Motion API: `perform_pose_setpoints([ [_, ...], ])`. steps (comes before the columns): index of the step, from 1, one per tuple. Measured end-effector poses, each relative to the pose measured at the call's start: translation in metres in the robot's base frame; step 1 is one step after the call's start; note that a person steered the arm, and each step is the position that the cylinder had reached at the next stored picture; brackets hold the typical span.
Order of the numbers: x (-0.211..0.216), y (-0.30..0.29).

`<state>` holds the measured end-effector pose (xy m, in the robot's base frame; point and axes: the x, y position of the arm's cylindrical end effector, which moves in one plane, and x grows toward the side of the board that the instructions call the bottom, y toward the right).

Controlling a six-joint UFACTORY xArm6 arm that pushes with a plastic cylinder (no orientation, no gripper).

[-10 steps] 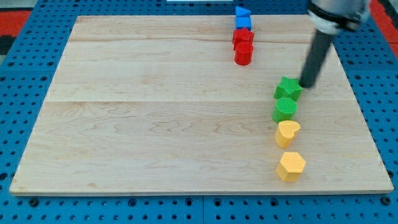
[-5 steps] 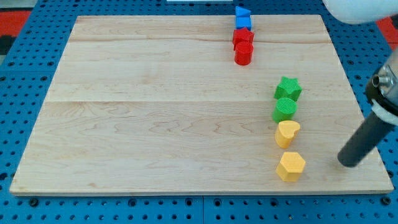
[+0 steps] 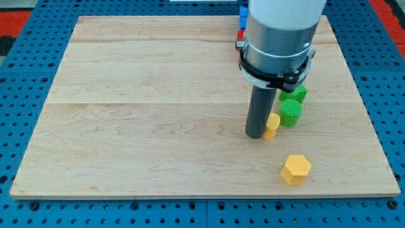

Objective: Slide the yellow heart to the center of the board

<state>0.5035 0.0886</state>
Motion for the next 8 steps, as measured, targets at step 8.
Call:
perform_pose_setpoints([
  [8, -0.04, 0.027],
])
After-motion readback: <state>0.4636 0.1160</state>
